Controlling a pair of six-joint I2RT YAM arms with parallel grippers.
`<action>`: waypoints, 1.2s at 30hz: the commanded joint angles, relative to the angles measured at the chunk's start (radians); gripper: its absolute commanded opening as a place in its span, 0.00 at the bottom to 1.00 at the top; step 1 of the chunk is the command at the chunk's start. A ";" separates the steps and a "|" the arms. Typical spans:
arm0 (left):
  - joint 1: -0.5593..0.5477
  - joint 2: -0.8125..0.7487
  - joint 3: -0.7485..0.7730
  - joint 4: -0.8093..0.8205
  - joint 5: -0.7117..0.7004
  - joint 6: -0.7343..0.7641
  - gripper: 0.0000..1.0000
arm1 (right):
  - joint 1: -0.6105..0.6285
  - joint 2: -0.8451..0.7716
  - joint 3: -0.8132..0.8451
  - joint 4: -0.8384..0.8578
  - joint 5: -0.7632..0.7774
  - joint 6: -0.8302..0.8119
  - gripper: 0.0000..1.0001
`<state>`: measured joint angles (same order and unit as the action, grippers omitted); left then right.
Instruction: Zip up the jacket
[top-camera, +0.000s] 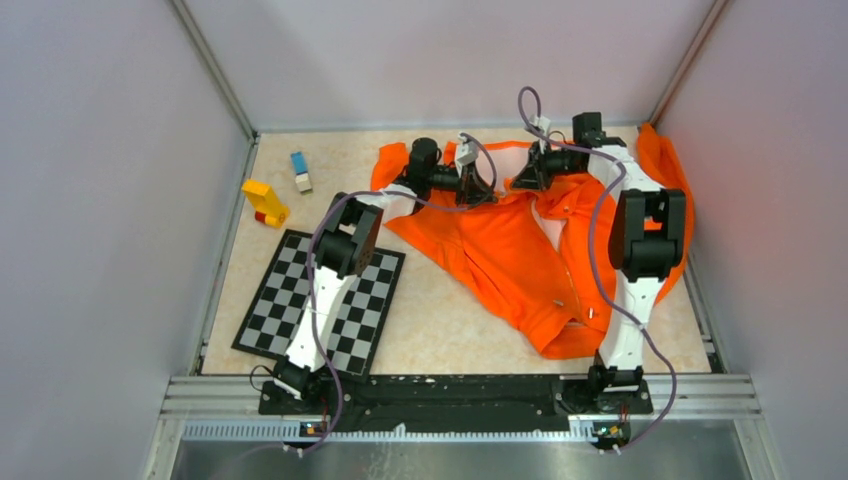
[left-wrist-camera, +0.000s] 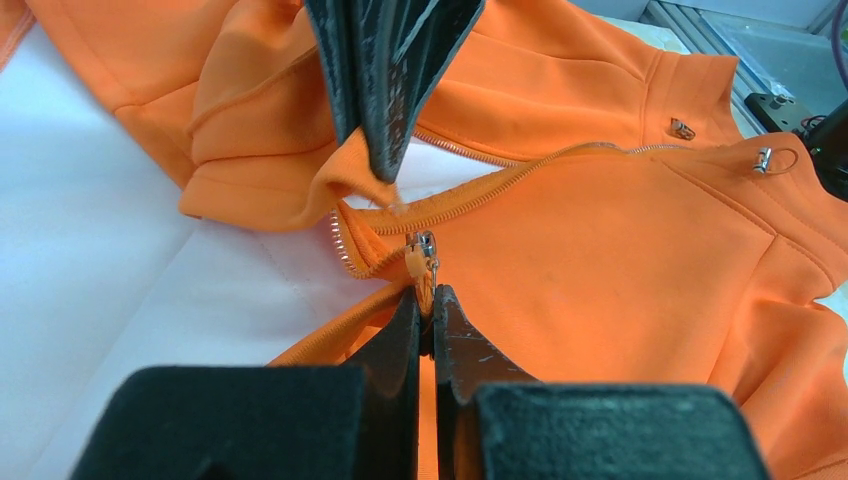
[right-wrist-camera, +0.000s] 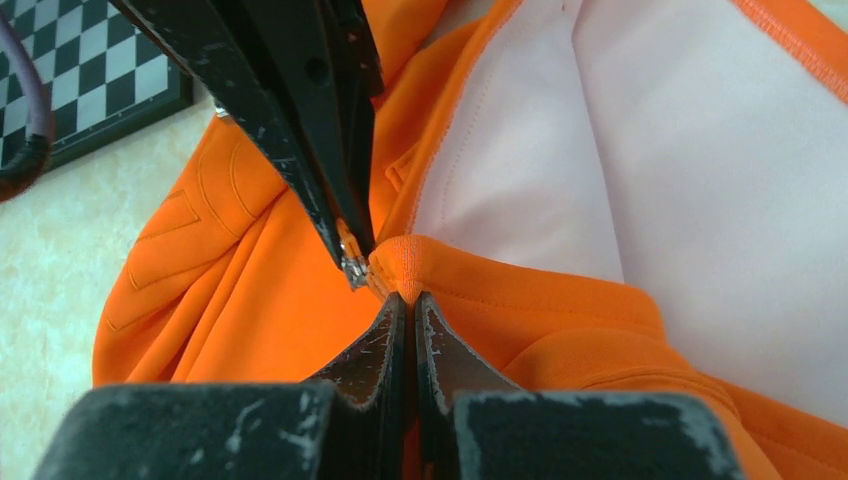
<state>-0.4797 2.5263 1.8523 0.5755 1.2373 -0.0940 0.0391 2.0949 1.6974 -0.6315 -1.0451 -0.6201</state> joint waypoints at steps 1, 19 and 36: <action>-0.003 -0.086 -0.003 0.049 0.022 0.014 0.00 | 0.008 0.025 0.051 -0.013 0.013 -0.017 0.00; -0.003 -0.063 0.024 0.043 0.019 -0.008 0.00 | 0.014 0.017 0.049 -0.015 -0.003 -0.026 0.00; 0.000 -0.031 0.070 0.015 0.001 -0.027 0.00 | 0.017 0.005 0.040 -0.006 -0.018 -0.030 0.00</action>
<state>-0.4797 2.5221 1.8778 0.5732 1.2366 -0.1135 0.0437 2.1220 1.7103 -0.6544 -1.0264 -0.6254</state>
